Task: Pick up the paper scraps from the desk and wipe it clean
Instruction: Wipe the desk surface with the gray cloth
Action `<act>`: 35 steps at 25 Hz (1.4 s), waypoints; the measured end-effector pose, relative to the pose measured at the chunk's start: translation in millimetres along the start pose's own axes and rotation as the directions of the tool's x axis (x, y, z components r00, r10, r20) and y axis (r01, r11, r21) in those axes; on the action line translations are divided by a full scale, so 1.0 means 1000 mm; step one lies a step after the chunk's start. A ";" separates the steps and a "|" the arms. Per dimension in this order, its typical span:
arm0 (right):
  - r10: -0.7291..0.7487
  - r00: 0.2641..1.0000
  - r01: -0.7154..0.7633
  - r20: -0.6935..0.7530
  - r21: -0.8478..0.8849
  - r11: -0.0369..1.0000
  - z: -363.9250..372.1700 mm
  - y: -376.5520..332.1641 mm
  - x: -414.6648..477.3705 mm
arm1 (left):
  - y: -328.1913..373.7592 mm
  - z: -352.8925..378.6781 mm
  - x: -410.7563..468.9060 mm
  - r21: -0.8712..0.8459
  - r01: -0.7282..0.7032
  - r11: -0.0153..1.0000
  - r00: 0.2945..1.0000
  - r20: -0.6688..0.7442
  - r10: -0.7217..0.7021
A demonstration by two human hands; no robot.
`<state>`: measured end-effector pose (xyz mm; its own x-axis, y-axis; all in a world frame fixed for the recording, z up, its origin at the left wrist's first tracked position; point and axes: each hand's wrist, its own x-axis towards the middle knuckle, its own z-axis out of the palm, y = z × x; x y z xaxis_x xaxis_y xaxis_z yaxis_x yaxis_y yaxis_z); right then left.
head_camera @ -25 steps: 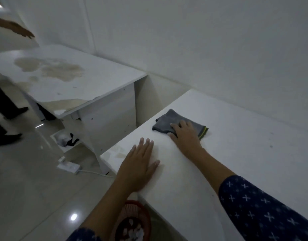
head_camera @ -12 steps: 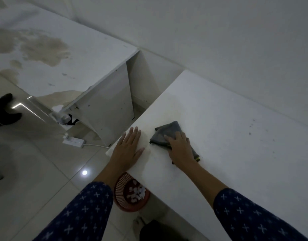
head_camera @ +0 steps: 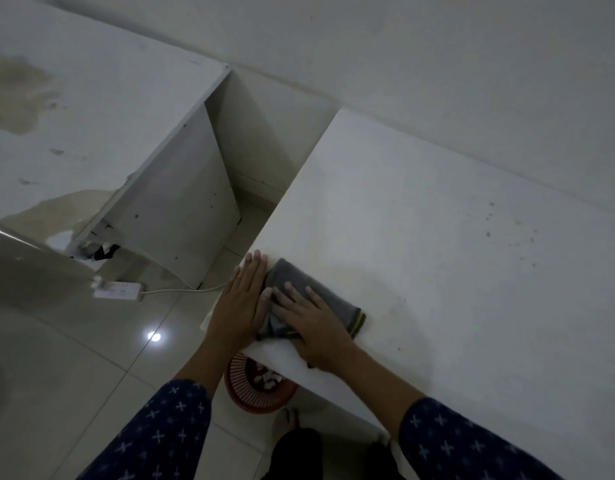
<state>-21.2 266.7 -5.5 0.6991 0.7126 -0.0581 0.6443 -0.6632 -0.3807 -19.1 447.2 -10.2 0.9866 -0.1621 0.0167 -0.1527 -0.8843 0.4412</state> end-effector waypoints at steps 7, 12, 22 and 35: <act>0.718 0.679 -0.695 -0.154 0.182 0.696 -0.069 0.092 0.018 | -0.004 0.004 0.000 0.124 -0.065 0.990 0.998 0.020 0.063; 0.437 0.848 -0.446 -0.301 0.041 0.894 -0.024 -0.034 -0.017 | -0.010 0.003 0.000 0.174 -0.118 0.978 0.992 0.058 0.110; 0.860 0.450 -0.805 -0.240 0.309 0.507 -0.057 0.093 -0.103 | -0.007 0.007 0.002 0.200 -0.141 0.970 0.990 0.007 0.142; 0.713 0.682 -0.699 -0.163 0.140 0.701 -0.041 0.067 -0.089 | -0.004 0.006 0.001 0.196 -0.124 0.973 0.992 0.047 0.117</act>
<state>-28.0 149.5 11.8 0.9868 -0.0243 -0.1603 -0.0807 -0.9312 -0.3554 -17.7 448.2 -17.1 0.9582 -0.2851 0.0257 -0.2822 -0.9259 0.2510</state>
